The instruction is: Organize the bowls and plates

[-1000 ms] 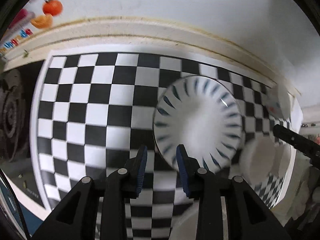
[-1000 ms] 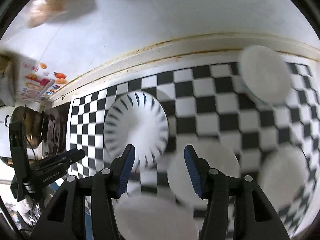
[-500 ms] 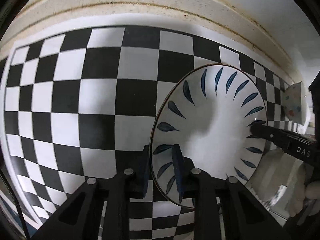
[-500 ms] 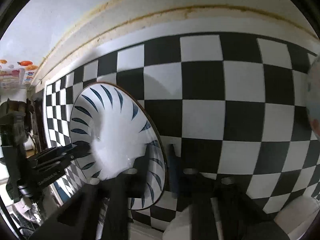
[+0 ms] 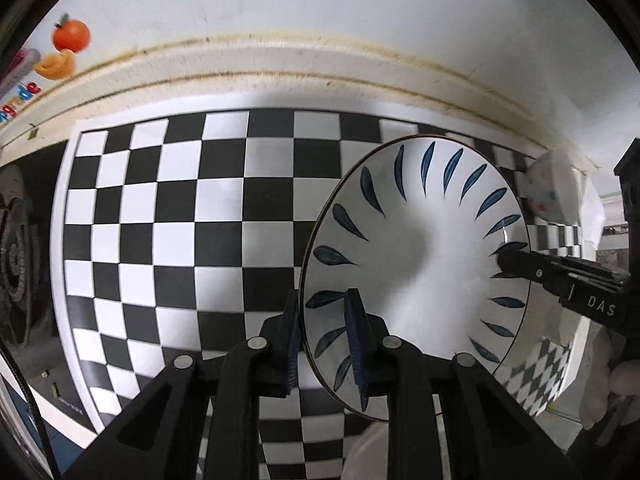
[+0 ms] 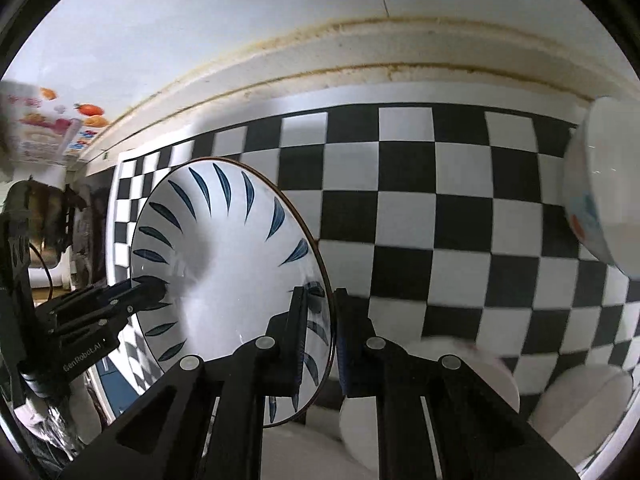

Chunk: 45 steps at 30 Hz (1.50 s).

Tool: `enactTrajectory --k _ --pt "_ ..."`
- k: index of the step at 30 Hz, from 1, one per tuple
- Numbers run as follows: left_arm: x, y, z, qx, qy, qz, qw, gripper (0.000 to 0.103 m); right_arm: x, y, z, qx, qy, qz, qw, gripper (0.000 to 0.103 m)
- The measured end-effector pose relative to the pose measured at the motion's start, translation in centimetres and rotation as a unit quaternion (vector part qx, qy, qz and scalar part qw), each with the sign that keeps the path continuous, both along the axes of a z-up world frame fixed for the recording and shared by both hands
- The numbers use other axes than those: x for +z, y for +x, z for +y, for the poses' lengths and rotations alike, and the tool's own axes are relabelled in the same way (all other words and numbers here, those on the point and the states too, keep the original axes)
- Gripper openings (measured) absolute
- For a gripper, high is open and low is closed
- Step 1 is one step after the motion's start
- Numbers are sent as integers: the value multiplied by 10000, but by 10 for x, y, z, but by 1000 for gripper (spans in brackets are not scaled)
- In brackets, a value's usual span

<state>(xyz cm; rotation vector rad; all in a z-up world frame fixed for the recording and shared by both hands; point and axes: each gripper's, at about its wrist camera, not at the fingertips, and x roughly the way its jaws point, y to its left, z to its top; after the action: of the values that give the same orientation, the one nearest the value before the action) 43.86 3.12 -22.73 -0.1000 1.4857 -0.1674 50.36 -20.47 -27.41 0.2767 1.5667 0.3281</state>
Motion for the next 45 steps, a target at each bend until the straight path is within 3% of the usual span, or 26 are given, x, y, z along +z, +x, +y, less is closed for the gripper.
enactTrajectory --k 10,17,21,31,37,45 --pt "68 -52 -9 -305 -29 -441 9986 19 76 -63 -13 -103 123 -502 9986 15" --pt "56 -99 -24 -543 -4 -256 9982 19 95 -130 -24 -337 225 -610 9973 15" --pt "32 -127 -34 -674 -22 53 9977 19 81 -170 -34 -433 253 -477 9976 14" --pt "-17 -165 -57 -964 189 546 9937 19 13 -247 -50 -664 258 192 9973 14" --pt "-34 -170 -64 -996 298 691 9922 19 -14 -264 -52 -752 231 369 9962 14" --pt "-46 -170 -70 -961 345 813 9915 19 -27 -262 -52 -760 137 459 9960 14"
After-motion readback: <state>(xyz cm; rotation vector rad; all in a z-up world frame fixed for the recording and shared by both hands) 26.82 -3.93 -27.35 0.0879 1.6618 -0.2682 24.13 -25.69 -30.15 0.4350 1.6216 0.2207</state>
